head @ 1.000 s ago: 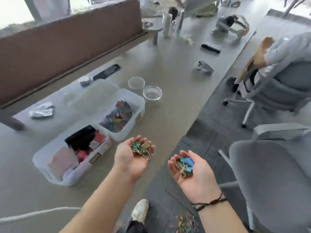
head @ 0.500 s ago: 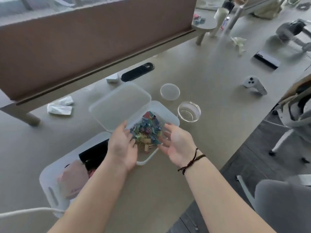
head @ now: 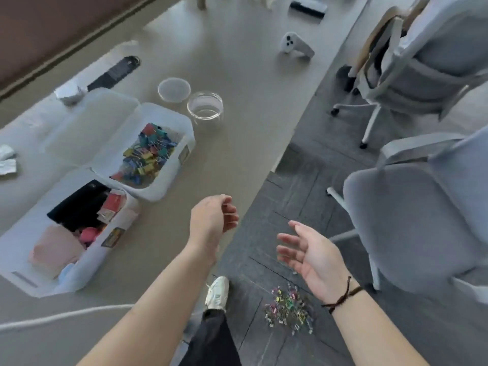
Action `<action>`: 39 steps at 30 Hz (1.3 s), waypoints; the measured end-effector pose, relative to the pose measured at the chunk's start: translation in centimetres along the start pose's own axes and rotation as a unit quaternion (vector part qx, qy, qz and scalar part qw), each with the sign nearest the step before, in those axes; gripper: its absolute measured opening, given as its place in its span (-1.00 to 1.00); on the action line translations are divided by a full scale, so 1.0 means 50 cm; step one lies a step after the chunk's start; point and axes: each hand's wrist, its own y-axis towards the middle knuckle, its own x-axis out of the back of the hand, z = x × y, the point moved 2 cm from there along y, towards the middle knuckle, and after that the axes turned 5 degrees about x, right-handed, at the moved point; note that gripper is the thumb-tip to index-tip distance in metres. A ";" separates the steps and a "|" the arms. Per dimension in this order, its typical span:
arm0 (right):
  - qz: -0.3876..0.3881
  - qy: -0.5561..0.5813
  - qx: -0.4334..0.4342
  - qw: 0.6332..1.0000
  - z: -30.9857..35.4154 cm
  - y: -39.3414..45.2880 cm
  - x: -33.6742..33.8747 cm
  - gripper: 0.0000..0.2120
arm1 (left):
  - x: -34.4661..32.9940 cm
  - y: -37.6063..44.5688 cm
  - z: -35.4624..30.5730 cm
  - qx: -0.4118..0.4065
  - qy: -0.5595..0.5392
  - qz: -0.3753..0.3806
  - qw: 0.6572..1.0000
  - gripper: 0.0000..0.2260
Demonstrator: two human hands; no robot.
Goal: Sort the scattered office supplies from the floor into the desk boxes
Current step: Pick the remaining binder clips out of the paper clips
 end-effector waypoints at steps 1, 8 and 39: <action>-0.012 -0.048 0.018 0.999 -0.033 -0.021 0.060 -0.83 | -0.024 -0.013 0.052 0.001 0.043 0.014 0.999 -0.86; -0.084 -0.353 0.059 0.930 -0.325 -0.152 0.441 -0.92 | -0.133 -0.103 0.408 -0.139 0.404 0.046 0.903 -0.75; -0.113 -0.412 0.035 0.903 -1.264 0.360 0.634 -0.71 | -0.009 0.438 1.292 -0.203 0.835 0.144 0.490 -0.82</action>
